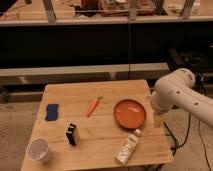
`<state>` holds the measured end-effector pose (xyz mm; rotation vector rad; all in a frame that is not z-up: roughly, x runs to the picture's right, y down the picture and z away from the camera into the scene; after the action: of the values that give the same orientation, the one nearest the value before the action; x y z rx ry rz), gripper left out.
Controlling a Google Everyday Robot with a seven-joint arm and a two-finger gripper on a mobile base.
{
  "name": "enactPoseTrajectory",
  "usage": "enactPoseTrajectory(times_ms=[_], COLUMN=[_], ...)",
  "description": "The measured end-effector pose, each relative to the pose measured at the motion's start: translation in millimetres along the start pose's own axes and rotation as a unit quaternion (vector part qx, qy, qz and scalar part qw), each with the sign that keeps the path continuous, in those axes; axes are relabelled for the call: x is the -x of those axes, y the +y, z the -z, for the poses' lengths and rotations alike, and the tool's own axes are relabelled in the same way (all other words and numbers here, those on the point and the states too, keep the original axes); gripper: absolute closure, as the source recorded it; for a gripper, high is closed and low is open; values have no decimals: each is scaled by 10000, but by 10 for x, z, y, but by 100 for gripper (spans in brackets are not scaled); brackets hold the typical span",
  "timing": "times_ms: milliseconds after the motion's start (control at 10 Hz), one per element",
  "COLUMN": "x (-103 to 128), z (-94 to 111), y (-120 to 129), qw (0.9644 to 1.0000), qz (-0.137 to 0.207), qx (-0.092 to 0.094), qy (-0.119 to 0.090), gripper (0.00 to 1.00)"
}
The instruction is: Knock the eraser over
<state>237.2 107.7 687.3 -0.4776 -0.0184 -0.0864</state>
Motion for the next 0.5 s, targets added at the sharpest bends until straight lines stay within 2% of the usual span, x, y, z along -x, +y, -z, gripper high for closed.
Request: enactPoseTrajectory(times_ms=[200, 300, 400, 500], x=[51, 144, 398, 432], z=[1, 4, 3, 9], y=[23, 35, 91, 126], qw=[9998, 9994, 9978, 9967], qz=[171, 315, 619, 748], qx=[-68, -104, -157, -183], qy=[-17, -65, -194, -253], gripper=[20, 20, 20, 20])
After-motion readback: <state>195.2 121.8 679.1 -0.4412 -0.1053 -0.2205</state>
